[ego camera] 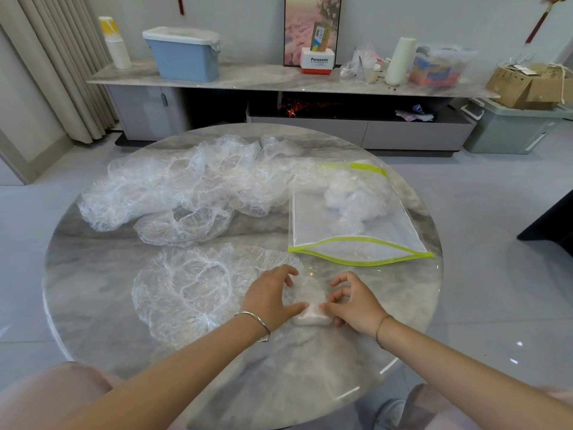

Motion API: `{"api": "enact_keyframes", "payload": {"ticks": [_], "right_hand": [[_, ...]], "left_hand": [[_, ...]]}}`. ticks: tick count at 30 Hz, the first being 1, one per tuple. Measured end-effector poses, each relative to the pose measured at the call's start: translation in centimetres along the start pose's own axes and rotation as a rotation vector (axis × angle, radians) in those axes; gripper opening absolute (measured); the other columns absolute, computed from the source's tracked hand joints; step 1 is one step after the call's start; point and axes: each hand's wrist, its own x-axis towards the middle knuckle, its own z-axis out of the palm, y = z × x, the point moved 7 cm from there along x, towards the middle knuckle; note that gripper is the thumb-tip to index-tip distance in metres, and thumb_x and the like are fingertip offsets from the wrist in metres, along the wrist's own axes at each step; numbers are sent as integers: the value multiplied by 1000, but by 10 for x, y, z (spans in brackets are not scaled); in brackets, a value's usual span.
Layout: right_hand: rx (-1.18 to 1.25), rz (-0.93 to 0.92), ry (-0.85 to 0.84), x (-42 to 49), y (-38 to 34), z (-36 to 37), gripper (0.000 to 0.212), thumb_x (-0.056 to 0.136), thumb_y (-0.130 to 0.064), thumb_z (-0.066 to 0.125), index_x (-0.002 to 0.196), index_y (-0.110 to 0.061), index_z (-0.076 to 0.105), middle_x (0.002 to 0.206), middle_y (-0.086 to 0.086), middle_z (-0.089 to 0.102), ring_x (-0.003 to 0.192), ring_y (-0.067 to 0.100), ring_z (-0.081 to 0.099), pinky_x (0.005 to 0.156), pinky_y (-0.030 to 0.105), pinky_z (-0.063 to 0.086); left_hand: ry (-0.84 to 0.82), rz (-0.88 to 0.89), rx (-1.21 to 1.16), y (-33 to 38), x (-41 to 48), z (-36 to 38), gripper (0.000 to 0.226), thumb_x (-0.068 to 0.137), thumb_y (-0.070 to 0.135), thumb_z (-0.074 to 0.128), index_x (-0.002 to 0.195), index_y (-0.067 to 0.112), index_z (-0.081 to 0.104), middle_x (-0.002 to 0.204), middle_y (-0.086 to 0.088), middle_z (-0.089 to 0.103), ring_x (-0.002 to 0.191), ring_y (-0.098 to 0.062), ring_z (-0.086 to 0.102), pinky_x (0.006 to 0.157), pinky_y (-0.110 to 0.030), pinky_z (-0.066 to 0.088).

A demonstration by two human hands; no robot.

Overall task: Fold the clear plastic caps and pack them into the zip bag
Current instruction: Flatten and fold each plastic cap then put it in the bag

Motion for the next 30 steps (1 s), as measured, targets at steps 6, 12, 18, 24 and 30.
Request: {"api": "enact_keyframes", "payload": {"ticks": [6, 12, 18, 24, 30], "right_hand": [[114, -77, -32, -9, -34, -6, 38, 76, 6, 71, 100, -9, 46, 73, 5, 59, 41, 13, 51, 43, 21, 41], [73, -48, -96, -17, -42, -4, 52, 71, -2, 78, 115, -17, 53, 94, 1, 50, 54, 9, 46, 46, 19, 41], [194, -76, -32, -19, -43, -18, 17, 78, 3, 71, 79, -13, 63, 67, -3, 62, 45, 8, 55, 47, 19, 45], [-165, -447, 333, -12, -40, -61, 20, 82, 3, 67, 82, -17, 69, 86, -9, 68, 80, -1, 64, 76, 10, 48], [-433, -554, 436, 8, -18, -66, 22, 89, -3, 60, 109, -9, 69, 114, -3, 64, 106, 0, 54, 95, 7, 37]], "left_hand": [[-190, -95, -389, 6, 9, -10, 39, 78, 34, 74, 113, 21, 62, 94, 13, 61, 70, 4, 48, 69, -6, 39], [-98, -74, -657, 18, 7, -15, 10, 77, 14, 76, 79, 10, 68, 60, 15, 60, 60, -1, 52, 63, -10, 41], [-7, -2, -677, 23, 13, -21, 18, 74, 10, 78, 82, 21, 66, 75, 18, 66, 64, -2, 50, 63, -13, 40], [157, 147, -249, 27, 41, -32, 53, 83, 18, 68, 131, 28, 47, 123, 13, 51, 112, -7, 46, 95, -18, 34], [12, 159, 229, 29, 93, 11, 65, 91, 38, 56, 146, 34, 23, 155, 5, 21, 141, -20, 19, 114, -32, 17]]}}
